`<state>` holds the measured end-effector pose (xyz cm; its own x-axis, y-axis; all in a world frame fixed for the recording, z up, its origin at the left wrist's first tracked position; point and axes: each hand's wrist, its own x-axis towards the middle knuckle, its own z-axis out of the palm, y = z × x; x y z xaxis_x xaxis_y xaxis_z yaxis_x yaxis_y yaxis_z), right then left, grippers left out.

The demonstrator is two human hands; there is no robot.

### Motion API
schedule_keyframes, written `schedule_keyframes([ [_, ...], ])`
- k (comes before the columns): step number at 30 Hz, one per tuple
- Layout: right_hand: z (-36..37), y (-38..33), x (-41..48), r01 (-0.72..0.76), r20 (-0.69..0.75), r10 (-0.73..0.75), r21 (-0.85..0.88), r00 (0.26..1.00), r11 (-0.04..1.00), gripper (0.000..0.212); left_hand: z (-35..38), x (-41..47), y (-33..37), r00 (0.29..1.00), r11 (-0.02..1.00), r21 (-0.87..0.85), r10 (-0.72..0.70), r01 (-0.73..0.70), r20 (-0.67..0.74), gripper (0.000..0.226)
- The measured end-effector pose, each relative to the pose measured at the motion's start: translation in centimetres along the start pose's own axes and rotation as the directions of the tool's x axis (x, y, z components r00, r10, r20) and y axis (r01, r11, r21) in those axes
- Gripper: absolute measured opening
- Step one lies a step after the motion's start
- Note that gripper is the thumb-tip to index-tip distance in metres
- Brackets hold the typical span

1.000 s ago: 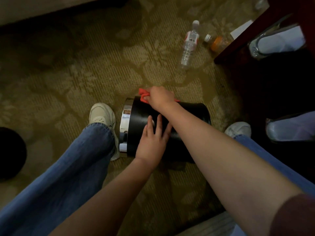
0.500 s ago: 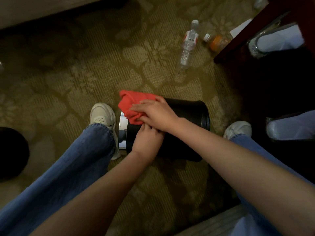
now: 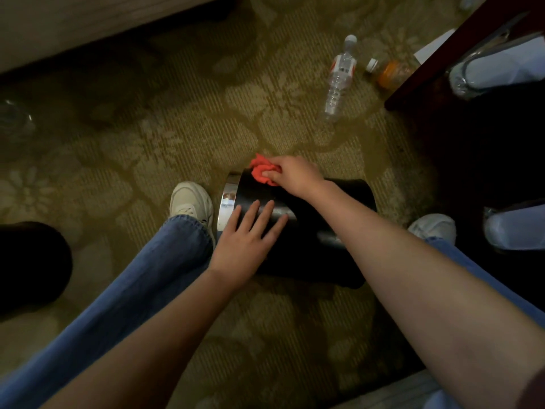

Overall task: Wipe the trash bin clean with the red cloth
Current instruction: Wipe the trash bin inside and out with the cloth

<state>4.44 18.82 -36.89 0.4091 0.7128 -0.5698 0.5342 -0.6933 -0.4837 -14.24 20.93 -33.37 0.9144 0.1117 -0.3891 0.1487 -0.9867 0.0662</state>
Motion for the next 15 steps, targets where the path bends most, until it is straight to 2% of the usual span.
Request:
schedule_keyframes([
  [2, 0.1, 0.1, 0.1, -0.008, 0.003, 0.008, 0.007, 1.0, 1.0, 0.04, -0.5, -0.5, 0.3, 0.999, 0.999, 0.043, 0.001, 0.001, -0.046, 0.053],
  [5, -0.2, 0.0, 0.2, -0.011, 0.018, 0.011, -0.013, 1.0, 1.0, 0.041, -0.5, -0.5, 0.7, 0.999, 0.999, 0.034, -0.027, 0.028, -0.019, 0.057],
  [11, -0.1, 0.0, -0.4, 0.012, -0.004, -0.012, -0.066, 1.0, 0.998, 0.042, -0.2, -1.0, 1.2, 0.992, 0.996, 0.079, -0.033, 0.042, -0.12, 0.057],
  [15, -0.1, 0.1, -0.3, 0.029, 0.0, -0.029, -0.09, 1.0, 0.995, 0.041, 0.0, -1.7, 2.2, 0.986, 0.995, 0.011, -0.097, 0.1, -0.134, 0.058],
])
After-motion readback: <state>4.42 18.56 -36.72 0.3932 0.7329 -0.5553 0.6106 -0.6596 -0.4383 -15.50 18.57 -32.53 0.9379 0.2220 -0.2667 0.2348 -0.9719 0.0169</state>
